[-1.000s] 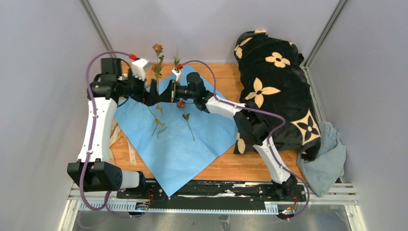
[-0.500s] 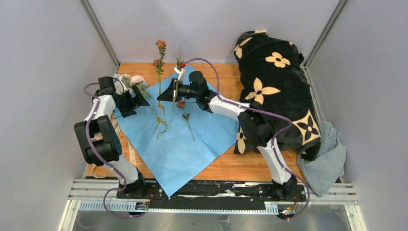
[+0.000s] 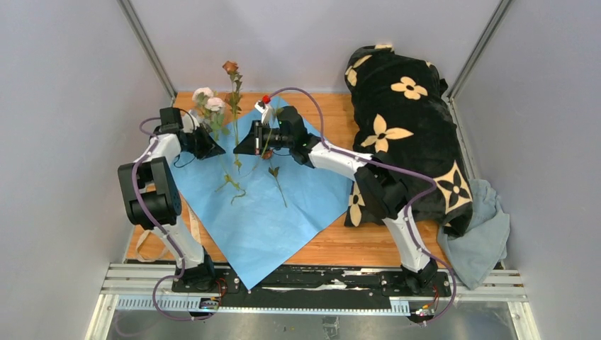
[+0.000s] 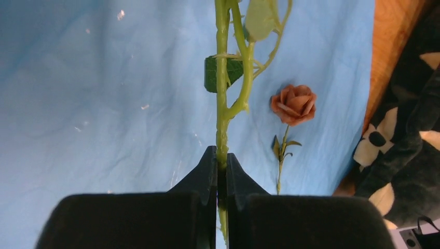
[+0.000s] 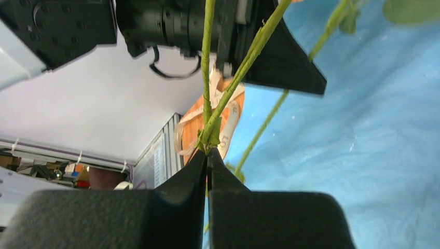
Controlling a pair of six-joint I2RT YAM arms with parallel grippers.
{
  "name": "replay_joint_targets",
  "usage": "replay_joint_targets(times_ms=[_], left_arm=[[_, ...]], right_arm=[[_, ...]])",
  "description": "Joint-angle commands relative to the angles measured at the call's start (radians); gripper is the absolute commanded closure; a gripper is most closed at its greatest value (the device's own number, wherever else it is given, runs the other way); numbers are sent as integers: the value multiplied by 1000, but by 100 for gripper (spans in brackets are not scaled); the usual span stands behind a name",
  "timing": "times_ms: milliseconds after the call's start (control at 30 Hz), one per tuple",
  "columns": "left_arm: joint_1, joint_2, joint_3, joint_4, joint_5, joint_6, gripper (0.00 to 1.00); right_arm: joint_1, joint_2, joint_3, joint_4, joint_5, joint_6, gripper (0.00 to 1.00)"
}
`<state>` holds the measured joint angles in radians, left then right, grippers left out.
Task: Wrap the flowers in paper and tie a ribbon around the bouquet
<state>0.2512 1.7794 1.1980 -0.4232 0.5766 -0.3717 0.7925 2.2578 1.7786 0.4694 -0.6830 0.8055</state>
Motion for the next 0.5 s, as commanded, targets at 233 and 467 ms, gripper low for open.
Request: replay_joint_targets(times_ms=[233, 467], left_arm=[[106, -112, 177, -59, -6, 230, 100], [117, -204, 241, 0, 110, 171, 100]], right_arm=[[-67, -390, -295, -57, 119, -220, 100], [-74, -466, -420, -96, 135, -270, 100]])
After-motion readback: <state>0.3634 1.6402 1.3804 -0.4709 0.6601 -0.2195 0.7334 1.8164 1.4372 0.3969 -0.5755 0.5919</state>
